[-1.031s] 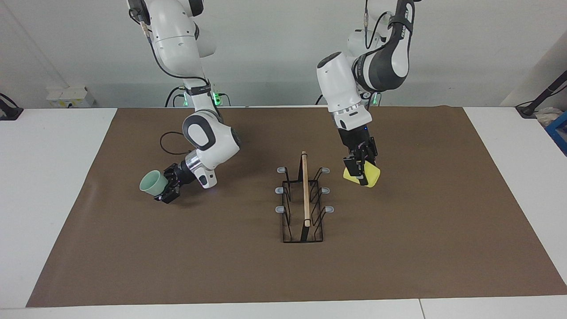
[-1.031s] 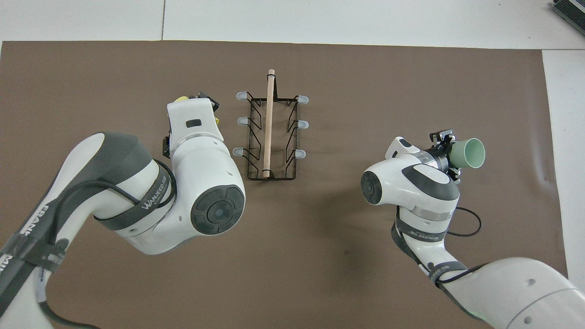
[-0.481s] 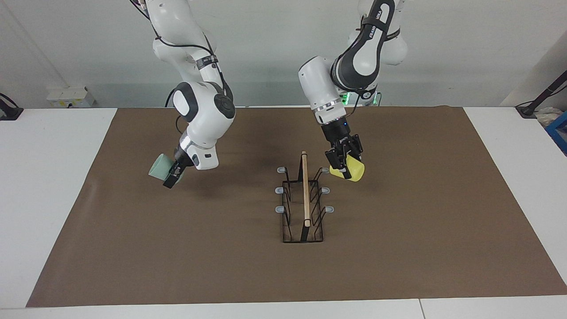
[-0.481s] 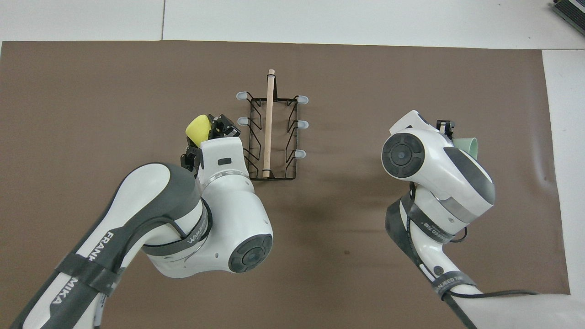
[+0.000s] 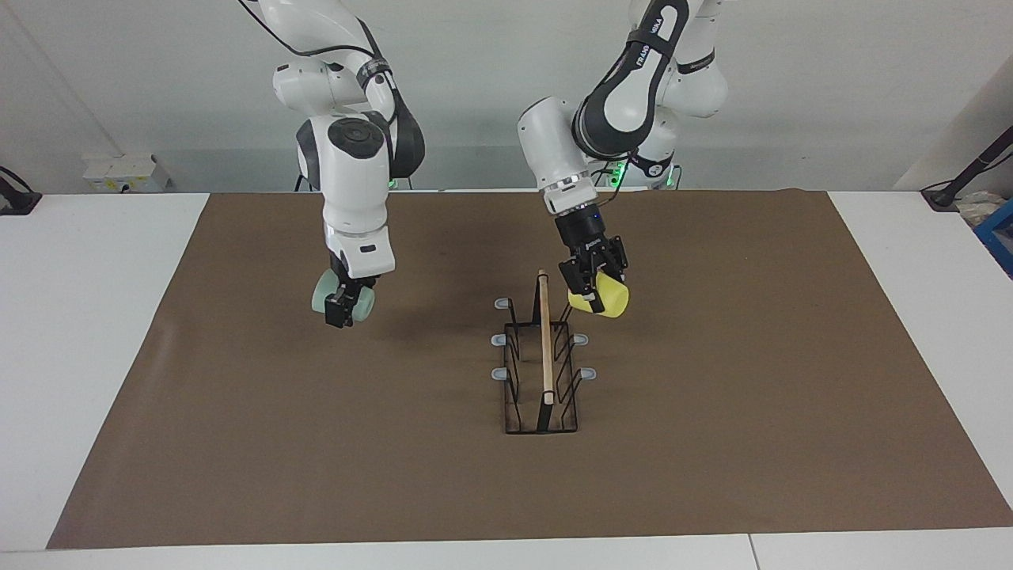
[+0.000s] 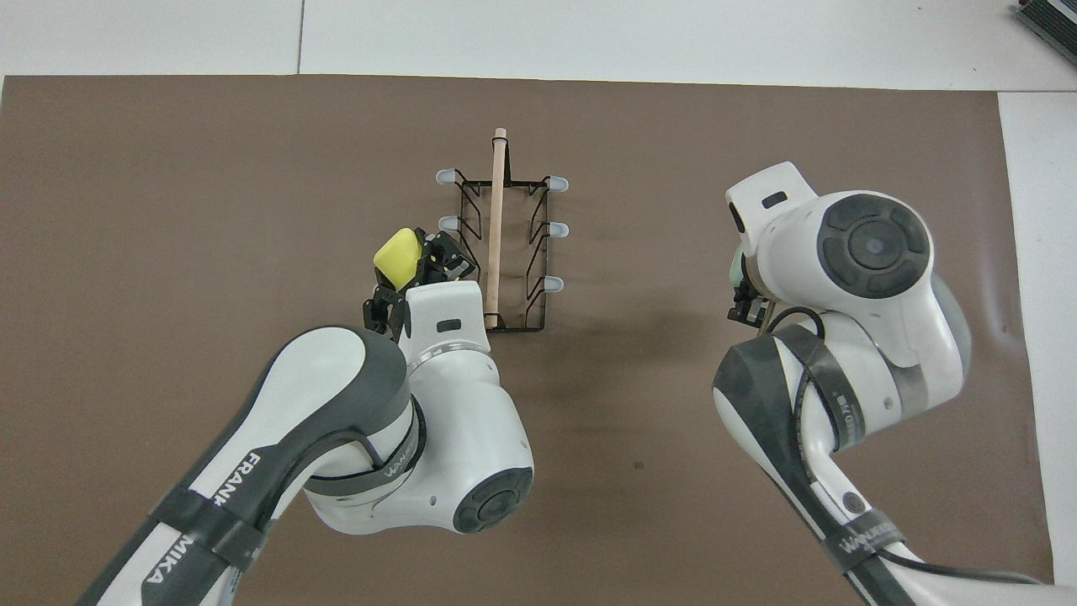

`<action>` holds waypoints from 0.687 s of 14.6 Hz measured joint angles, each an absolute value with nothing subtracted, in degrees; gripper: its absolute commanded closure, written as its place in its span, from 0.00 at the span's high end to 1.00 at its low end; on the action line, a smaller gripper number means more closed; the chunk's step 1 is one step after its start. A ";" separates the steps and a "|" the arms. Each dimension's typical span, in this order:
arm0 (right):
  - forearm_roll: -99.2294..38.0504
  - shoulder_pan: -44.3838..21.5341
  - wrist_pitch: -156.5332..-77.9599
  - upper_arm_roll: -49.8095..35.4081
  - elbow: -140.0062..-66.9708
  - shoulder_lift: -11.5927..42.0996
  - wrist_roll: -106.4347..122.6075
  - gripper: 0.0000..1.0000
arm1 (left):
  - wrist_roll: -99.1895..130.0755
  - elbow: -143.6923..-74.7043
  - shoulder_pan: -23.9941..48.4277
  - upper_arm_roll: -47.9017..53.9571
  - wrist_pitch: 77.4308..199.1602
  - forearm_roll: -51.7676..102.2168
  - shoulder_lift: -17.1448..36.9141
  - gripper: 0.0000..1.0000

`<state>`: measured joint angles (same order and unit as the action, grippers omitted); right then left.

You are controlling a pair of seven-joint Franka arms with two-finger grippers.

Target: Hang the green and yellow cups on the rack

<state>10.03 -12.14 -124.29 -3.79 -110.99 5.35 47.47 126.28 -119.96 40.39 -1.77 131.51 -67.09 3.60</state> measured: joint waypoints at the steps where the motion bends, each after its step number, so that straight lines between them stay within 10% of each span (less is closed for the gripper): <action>1: 5.53 -11.95 -125.09 -3.76 -110.97 4.57 49.43 0.00 | 126.30 -120.00 40.60 -1.77 131.51 -67.14 3.60 0.45; 3: -2.78 -11.34 -126.51 -3.72 -110.97 3.56 54.00 0.00 | 126.30 -120.12 41.24 -1.77 131.53 -67.18 3.60 0.56; 5: -12.95 -10.18 -127.15 -3.64 -110.98 3.27 62.00 0.00 | 126.30 -120.59 41.99 -1.68 131.53 -67.18 3.60 0.94; 10: -35.02 -6.18 -127.15 -3.33 -111.97 3.03 81.76 0.00 | 126.29 -120.83 42.53 -1.66 131.57 -66.86 3.58 1.00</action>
